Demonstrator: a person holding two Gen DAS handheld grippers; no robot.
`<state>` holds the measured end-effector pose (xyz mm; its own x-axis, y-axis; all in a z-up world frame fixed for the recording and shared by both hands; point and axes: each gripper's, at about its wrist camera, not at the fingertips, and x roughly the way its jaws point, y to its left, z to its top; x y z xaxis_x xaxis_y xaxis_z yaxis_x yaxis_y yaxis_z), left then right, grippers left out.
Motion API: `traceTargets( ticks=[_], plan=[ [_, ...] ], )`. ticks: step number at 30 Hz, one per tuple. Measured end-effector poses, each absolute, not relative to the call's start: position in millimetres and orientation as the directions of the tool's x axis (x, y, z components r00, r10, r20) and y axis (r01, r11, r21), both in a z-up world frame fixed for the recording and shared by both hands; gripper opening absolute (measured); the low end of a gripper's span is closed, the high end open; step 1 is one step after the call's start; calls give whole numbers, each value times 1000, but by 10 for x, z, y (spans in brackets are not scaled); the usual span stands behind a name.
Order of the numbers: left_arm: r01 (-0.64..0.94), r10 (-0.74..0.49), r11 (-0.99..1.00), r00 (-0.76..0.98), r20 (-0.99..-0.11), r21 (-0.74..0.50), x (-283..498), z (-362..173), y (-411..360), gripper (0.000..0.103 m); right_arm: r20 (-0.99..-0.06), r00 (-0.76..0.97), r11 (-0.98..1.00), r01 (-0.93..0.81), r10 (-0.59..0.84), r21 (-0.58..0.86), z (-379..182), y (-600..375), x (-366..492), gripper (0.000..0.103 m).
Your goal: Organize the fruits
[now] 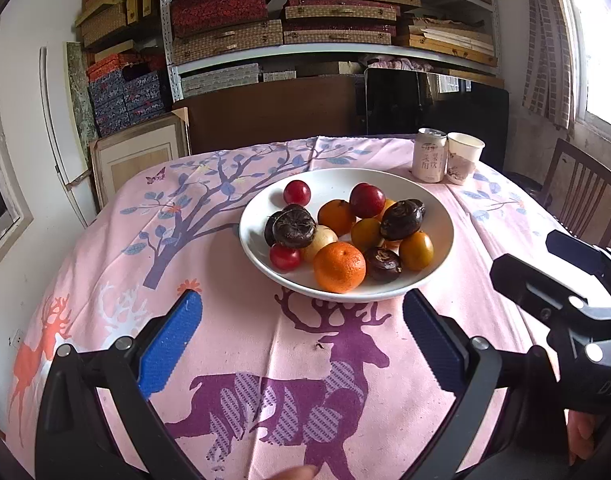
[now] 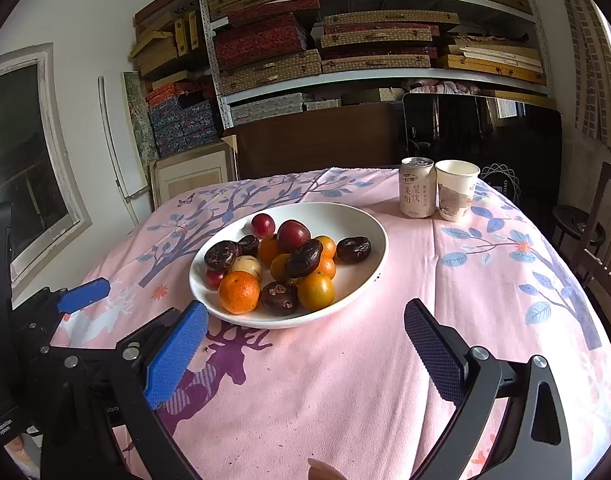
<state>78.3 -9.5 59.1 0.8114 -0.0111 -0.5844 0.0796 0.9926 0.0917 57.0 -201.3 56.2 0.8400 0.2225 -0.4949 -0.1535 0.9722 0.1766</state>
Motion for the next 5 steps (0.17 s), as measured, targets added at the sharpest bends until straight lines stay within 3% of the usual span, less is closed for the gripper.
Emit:
traceTargets(
  ticks=[5],
  plan=[
    [70, -2, 993, 807, -591, 92, 807, 581, -73, 98, -497, 839, 973, -154, 222, 175, 560, -2011, 567, 99]
  ],
)
